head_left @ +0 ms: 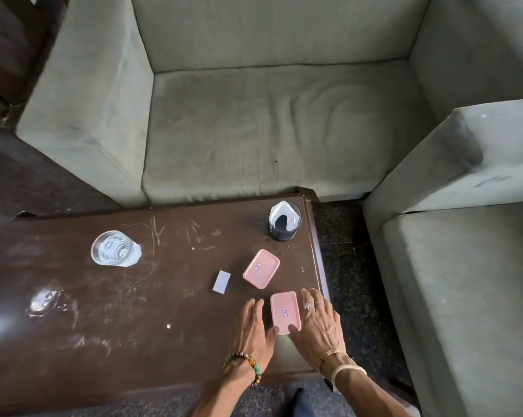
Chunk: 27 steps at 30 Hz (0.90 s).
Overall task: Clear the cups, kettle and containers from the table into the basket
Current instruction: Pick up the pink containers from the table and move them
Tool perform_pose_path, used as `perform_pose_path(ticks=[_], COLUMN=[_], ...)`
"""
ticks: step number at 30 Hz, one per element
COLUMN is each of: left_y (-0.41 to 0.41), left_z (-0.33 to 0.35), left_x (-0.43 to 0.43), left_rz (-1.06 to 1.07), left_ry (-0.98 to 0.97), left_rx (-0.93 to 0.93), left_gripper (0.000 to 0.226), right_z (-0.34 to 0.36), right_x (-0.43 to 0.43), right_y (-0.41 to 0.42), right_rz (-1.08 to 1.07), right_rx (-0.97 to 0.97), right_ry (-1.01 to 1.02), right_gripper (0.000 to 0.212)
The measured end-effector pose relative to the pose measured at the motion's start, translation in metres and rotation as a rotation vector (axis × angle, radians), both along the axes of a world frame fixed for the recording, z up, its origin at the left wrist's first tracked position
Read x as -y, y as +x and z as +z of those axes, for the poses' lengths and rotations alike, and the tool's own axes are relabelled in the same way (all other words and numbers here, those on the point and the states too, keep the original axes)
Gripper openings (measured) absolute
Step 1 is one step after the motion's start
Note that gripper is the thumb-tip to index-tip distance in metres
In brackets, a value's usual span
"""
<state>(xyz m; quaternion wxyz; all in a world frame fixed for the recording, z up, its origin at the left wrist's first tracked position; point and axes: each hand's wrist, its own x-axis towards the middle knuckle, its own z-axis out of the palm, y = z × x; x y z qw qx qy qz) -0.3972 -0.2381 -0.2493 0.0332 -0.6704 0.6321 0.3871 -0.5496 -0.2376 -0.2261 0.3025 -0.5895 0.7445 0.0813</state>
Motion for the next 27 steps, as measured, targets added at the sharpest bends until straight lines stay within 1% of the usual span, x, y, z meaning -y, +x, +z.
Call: perform_pose_path(ticks=[3, 5, 7, 9, 13, 16, 18, 20, 23, 24, 27], left_y=[-0.008, -0.013, -0.016, -0.018, -0.021, -0.020, -0.017, -0.014, -0.013, -0.014, -0.015], left_z=[-0.014, -0.021, -0.027, -0.030, -0.033, -0.029, -0.020, -0.002, 0.032, 0.047, 0.107], left_x=[0.003, 0.004, 0.006, 0.008, 0.009, 0.009, 0.007, 0.007, 0.011, 0.015, 0.032], left_rz=[0.048, 0.096, 0.139, 0.151, 0.194, 0.227, 0.238, 0.240, 0.299, 0.336, 0.373], left_ry=[0.059, 0.115, 0.153, 0.170, 0.186, 0.200, 0.207, 0.216, 0.248, 0.248, 0.215], left_rx=[-0.067, -0.103, -0.119, -0.093, -0.049, -0.045, -0.052, -0.066, -0.117, -0.168, -0.263], left_gripper=[0.066, 0.062, 0.052, 0.039, 0.026, 0.022, 0.018, 0.013, 0.011, 0.010, 0.019], right_z=[-0.015, -0.025, -0.029, -0.032, -0.035, -0.031, -0.024, -0.009, 0.024, 0.041, 0.097], right_x=[0.003, 0.004, 0.005, 0.006, 0.007, 0.006, 0.003, -0.001, 0.000, 0.003, 0.017], right_y=[-0.001, -0.001, -0.002, -0.002, 0.001, 0.003, 0.003, 0.003, 0.002, 0.002, 0.000], right_rz=[-0.094, -0.144, -0.190, -0.235, -0.258, -0.298, -0.311, -0.296, -0.284, -0.290, -0.282], right_rx=[0.068, 0.143, 0.219, 0.271, 0.276, 0.266, 0.257, 0.252, 0.252, 0.256, 0.281], right_ry=[0.051, 0.078, 0.109, 0.129, 0.153, 0.137, 0.120, 0.101, 0.071, 0.056, 0.014], right_gripper=[0.081, 0.075, 0.066, 0.060, 0.052, 0.035, 0.025, 0.019, 0.016, 0.016, 0.018])
